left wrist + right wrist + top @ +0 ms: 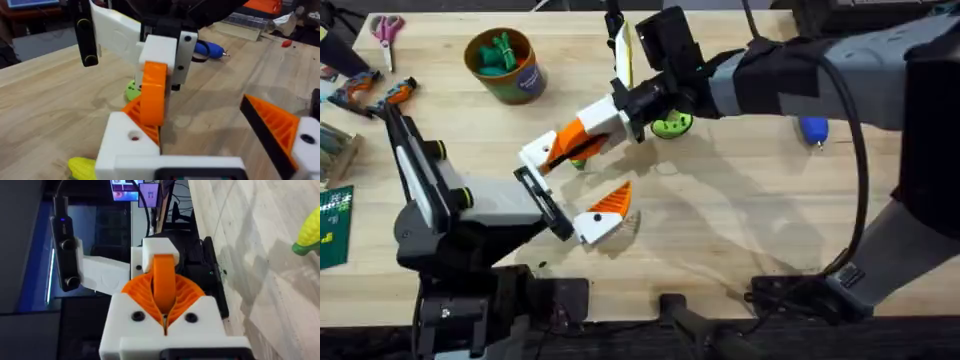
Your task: Pick up the gripper from the table and insert it into the empty holder that is missing its gripper. Then pick up a screw, insert it into the mounting hole, and use the screwdriver to tighten it. Finally, clean up the table by picking up the vegetable and placing it into the bucket.
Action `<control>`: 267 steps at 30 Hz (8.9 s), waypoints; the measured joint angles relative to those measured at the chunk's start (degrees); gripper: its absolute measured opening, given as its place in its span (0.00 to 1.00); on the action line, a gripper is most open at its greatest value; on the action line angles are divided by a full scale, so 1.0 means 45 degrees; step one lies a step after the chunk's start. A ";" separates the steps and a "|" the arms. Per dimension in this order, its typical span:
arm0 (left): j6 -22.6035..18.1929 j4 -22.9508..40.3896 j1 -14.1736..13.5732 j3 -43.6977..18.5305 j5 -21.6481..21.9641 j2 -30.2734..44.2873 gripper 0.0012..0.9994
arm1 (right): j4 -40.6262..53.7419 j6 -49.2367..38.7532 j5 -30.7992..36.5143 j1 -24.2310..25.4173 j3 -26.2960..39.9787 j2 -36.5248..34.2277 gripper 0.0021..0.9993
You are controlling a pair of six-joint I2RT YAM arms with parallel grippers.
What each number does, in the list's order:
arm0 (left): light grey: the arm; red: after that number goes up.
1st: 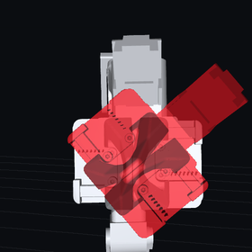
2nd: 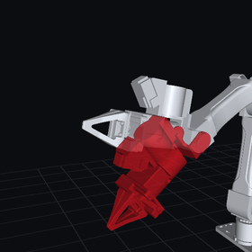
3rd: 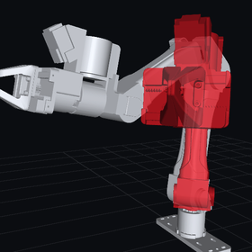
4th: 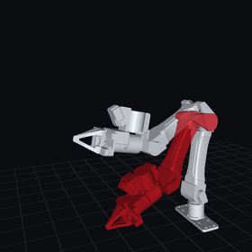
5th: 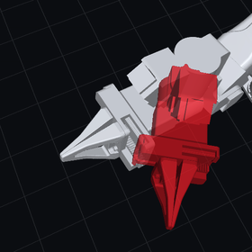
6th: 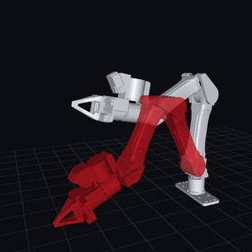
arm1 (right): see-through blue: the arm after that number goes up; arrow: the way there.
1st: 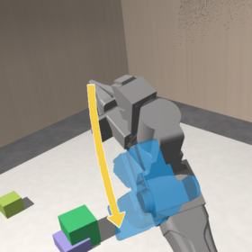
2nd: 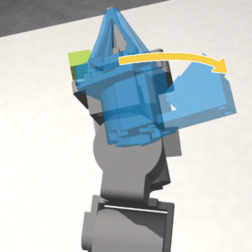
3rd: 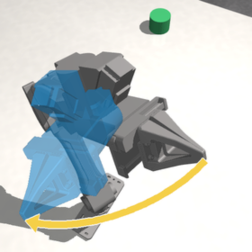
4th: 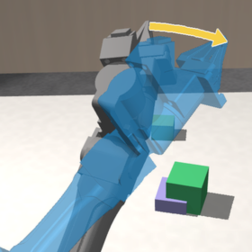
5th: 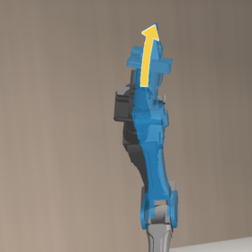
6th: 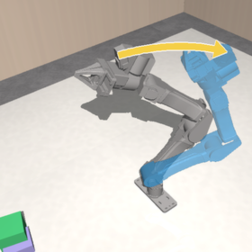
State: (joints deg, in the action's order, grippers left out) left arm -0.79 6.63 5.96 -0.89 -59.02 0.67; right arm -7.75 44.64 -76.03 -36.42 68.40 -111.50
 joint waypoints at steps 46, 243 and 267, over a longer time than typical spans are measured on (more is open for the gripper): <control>-0.0118 -0.0005 -0.0015 0.0000 -0.0131 0.0001 0.99 | 0.0102 -0.0212 0.0369 -0.0107 0.0000 -0.0002 0.34; -0.0400 0.0087 -0.0219 0.0000 -0.0986 -0.0008 0.99 | 0.6275 -1.0690 1.6679 0.1622 -0.1395 0.3049 0.40; -0.0400 0.0087 -0.0219 0.0000 -0.0986 -0.0010 0.99 | 0.6552 -1.0775 1.6888 0.1661 -0.1384 0.2830 0.39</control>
State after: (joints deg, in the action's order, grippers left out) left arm -2.59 7.03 4.97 -0.89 -63.46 0.62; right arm 21.74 -3.84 -0.03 -28.95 62.17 -98.76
